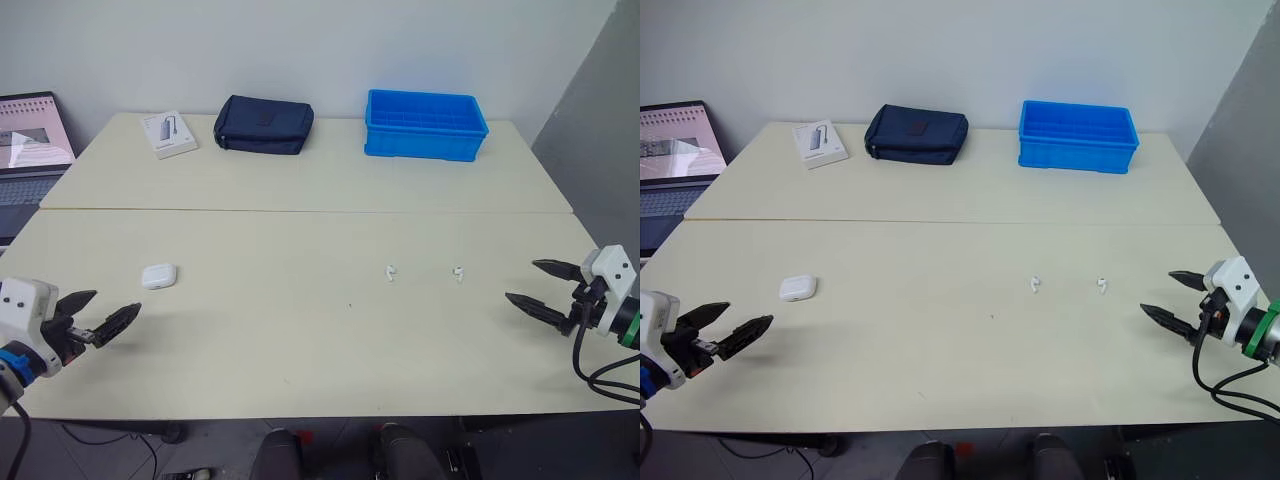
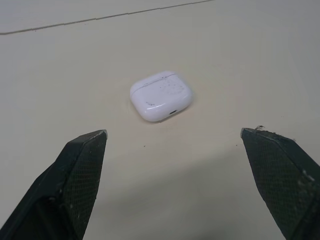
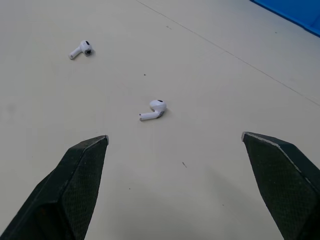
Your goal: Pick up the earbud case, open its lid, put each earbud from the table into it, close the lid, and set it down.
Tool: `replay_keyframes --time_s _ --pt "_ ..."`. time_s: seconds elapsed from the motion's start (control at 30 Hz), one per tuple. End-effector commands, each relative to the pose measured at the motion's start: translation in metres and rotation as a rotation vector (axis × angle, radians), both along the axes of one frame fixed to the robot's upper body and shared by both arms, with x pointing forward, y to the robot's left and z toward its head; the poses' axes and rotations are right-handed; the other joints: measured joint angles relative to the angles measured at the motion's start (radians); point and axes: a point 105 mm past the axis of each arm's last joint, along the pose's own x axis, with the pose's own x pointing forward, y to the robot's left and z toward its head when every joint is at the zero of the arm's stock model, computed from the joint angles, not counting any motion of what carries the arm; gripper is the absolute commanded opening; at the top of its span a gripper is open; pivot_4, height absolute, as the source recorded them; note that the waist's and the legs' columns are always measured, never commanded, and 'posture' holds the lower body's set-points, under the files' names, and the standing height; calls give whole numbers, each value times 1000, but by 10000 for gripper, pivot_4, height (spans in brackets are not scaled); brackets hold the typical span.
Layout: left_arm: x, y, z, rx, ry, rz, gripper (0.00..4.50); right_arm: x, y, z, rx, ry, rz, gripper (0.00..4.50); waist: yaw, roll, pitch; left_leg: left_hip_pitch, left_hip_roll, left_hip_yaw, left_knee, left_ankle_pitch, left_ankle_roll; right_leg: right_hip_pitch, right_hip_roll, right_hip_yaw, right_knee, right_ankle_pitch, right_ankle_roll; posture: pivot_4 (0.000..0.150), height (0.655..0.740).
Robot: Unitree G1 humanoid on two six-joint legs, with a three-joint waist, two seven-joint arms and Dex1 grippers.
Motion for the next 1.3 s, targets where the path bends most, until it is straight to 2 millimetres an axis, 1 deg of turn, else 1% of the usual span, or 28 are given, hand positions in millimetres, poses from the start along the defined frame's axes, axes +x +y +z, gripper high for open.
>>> replay_keyframes --time_s 0.03,0.13,0.17,0.27,0.4,0.5,0.6,0.73,0.83,0.93,1.2,1.3 --pt "0 -5 10 0 -46 25 45000 1 13 24 -20 -69 68 44766 0 0 0 0 0 0 0 0 0 0 0 0 0 0 0 1500 7324" --pt "2 -10 2 -30 -50 91 45000 3 37 38 -2 -91 159 44766 -2 0 0 0 0 0 0 0 0 0 0 0 0 0 0 1500 7324" --pt "5 -12 -2 -51 -55 117 45000 3 50 45 1 -97 210 44766 -2 0 0 0 0 0 1 0 0 0 0 1 0 1 0 1500 7324" --pt "9 -16 -7 -79 -66 178 45000 1 73 56 -2 -95 301 44766 -2 -1 0 1 0 -1 1 0 0 1 1 0 1 1 0 1500 7324" --pt "26 -15 -20 -116 -68 307 45000 1 115 76 6 -109 452 44766 0 -1 -1 1 0 -2 2 0 0 2 1 0 0 2 0 1500 7324" --pt "35 -14 -27 -118 -61 361 45000 1 132 86 23 -111 507 44766 1 -3 -2 1 0 -2 2 0 0 2 1 0 0 3 1 1500 7324" --pt "49 -23 -35 -150 -37 352 45000 1 151 89 -23 -100 593 44766 2 -4 -2 0 0 -2 2 0 0 2 1 0 -1 4 0 1500 7324" --pt "61 -24 -43 -173 -7 387 45000 1 167 91 -47 -87 678 44766 4 -5 -2 0 -1 -3 2 0 0 2 1 -1 -1 5 -2 1500 7324" --pt "68 -29 -51 -165 44 365 45000 0 176 94 -39 -86 726 44766 4 -5 -2 0 -1 -3 2 0 0 2 1 -1 0 5 -2 1500 7324" --pt "76 -35 -51 -167 59 342 45000 -3 183 94 -42 -84 772 44766 6 -4 -3 0 -1 -3 2 0 0 2 1 -1 0 4 -1 1500 7324" --pt "86 -46 -47 -171 54 316 45000 -9 183 95 -29 -59 807 44766 9 -4 -3 0 -1 -3 2 1 0 2 0 -1 0 5 -1 1500 7324" --pt "87 -56 -45 -199 32 325 45000 -8 180 94 -39 -54 803 44766 9 -4 -3 0 -1 -3 2 1 0 2 0 -1 0 5 -2 1500 7324"
